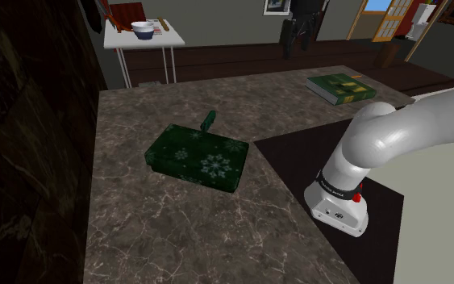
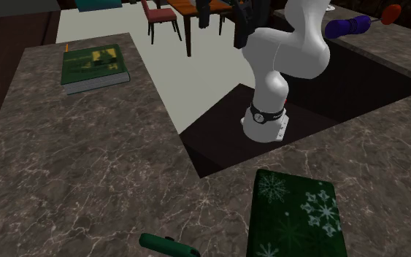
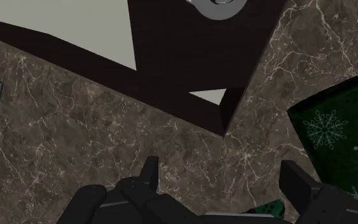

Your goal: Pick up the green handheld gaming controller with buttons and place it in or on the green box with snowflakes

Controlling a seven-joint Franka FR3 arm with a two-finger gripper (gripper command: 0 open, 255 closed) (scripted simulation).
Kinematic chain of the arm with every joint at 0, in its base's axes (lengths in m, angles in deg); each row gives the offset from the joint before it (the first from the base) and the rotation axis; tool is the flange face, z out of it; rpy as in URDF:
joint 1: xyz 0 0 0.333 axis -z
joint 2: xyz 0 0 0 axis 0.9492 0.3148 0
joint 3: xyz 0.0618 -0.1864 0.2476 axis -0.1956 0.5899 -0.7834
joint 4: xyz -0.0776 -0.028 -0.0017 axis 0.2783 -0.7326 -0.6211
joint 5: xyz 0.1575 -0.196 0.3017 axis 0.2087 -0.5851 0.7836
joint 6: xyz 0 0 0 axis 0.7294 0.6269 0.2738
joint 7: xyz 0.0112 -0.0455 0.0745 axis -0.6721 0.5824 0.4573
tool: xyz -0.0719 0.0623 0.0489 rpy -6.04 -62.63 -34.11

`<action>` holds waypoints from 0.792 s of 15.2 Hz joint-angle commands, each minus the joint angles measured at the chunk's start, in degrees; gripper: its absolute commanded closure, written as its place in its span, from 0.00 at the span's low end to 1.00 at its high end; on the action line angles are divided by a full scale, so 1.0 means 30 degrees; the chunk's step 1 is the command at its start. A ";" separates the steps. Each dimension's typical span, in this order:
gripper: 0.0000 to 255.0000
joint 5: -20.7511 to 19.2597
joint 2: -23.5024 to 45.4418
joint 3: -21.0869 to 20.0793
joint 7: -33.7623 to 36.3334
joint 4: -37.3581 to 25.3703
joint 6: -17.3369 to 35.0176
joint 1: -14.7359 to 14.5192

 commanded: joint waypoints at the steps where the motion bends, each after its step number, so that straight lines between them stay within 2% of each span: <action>1: 0.00 0.0000 0.0000 0.0000 0.0000 0.0000 0.0000 0.0000; 7: 0.00 0.1280 0.1856 -0.1300 0.4034 0.1815 0.3675 0.0607; 12: 0.00 0.2043 0.4261 -0.2308 0.7234 0.2501 0.6863 0.1094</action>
